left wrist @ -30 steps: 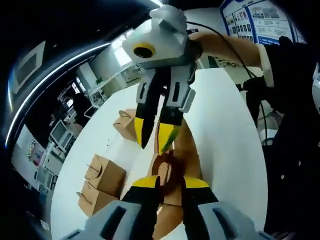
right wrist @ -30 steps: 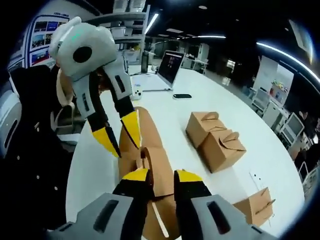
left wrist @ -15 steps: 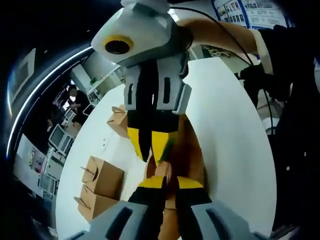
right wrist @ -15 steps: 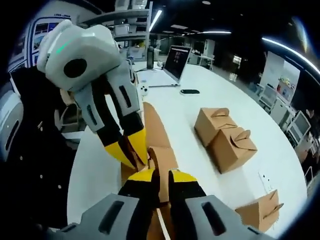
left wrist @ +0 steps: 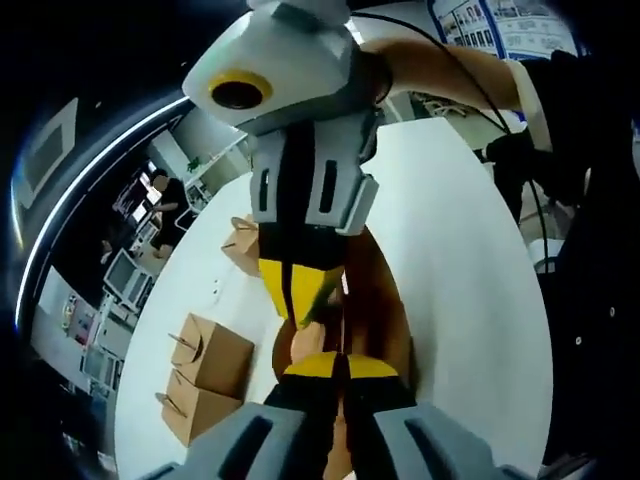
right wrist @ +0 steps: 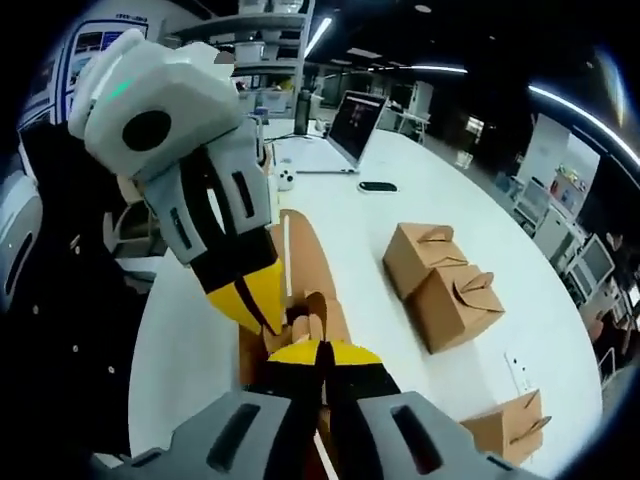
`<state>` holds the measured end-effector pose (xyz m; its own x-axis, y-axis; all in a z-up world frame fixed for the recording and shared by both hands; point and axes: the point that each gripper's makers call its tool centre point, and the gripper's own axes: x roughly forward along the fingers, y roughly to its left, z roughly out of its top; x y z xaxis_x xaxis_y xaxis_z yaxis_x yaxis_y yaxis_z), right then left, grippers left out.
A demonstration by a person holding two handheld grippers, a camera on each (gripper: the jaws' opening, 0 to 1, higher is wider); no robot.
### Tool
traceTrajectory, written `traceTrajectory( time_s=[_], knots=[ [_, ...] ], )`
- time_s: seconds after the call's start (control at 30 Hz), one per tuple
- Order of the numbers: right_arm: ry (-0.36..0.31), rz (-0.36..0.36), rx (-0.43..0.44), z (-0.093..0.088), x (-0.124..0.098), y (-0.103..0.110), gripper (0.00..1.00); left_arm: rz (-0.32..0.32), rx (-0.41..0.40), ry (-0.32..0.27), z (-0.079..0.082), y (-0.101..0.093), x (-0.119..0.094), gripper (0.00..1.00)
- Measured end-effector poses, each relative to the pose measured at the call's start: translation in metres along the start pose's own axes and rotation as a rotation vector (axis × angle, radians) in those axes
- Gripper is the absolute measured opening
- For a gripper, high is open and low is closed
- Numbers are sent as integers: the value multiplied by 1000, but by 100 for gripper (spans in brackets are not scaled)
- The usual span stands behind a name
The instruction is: Pick up one paper box from the group, open the paper box, and remove the item inside
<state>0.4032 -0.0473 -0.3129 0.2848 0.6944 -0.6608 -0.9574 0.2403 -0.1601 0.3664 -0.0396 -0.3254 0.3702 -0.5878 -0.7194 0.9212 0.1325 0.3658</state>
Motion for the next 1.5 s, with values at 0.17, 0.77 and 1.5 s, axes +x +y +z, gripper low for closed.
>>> traceTrajectory(
  time_s=[0.17,0.77,1.5],
  knots=[
    [6,-31,-10,4,-1,-5,3,1,23,-4,7,-7,-7,4],
    [60,-185,-87,9,3,-45,3,12,96,-25,14,-72,-32,4],
    [115,-193,-40,-12,34,-80,4,-5,38,-58,-9,-96,-16,4]
  ],
)
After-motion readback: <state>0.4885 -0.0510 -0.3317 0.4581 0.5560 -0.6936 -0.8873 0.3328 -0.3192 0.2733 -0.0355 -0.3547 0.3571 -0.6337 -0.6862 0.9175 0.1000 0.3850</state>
